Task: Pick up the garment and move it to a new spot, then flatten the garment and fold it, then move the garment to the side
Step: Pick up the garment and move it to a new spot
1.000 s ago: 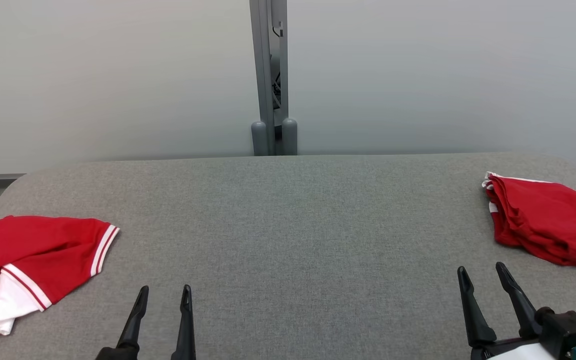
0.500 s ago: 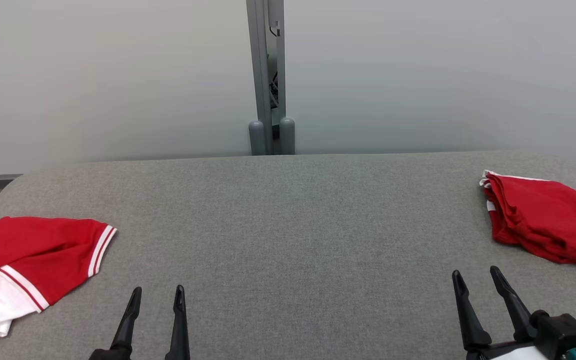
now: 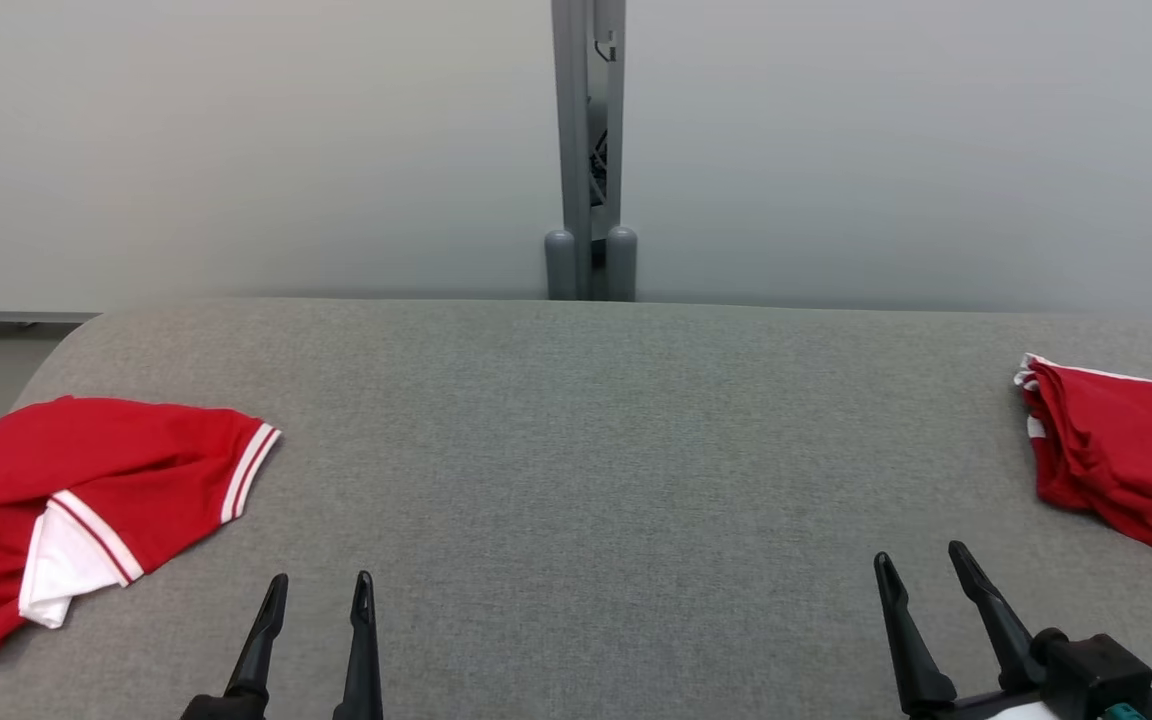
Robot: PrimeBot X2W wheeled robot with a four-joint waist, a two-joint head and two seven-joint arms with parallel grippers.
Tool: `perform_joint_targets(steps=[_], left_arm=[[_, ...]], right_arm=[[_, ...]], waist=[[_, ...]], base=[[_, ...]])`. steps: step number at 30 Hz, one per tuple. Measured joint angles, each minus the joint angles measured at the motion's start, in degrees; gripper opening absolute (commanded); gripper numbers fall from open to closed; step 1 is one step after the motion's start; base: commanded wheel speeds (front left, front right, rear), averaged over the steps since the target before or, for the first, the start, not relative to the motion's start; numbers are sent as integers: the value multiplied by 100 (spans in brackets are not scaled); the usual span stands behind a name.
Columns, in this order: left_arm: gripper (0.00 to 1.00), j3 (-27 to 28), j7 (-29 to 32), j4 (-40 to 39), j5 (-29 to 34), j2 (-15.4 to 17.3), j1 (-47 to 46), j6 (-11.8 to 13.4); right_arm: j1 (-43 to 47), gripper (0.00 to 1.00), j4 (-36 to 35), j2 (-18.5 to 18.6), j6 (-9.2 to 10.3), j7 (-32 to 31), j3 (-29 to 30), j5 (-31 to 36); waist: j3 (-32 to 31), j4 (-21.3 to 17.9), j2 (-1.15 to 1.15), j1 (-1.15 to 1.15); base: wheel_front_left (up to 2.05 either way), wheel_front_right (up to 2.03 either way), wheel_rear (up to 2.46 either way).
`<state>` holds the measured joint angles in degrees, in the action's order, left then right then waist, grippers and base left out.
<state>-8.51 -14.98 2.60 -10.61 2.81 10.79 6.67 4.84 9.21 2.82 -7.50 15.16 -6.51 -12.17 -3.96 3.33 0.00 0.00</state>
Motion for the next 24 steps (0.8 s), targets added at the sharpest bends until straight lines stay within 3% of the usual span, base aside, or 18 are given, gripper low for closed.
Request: perform_joint_targets(steps=[11, 24], left_arm=[[100, -49, -1, -68, -27, 0, -87, -5], [100, 15, 0, -166, -73, 0, -161, 176]], right_arm=[[-3, 100, -81, -2, 0, 0, -348, -154], [-79, 100, -154, 32, 0, 0, -579, -134]], waist=[[56, 895, 0, 0], [161, 1949, 0, 0]], base=[[0, 0, 0], [0, 0, 0]])
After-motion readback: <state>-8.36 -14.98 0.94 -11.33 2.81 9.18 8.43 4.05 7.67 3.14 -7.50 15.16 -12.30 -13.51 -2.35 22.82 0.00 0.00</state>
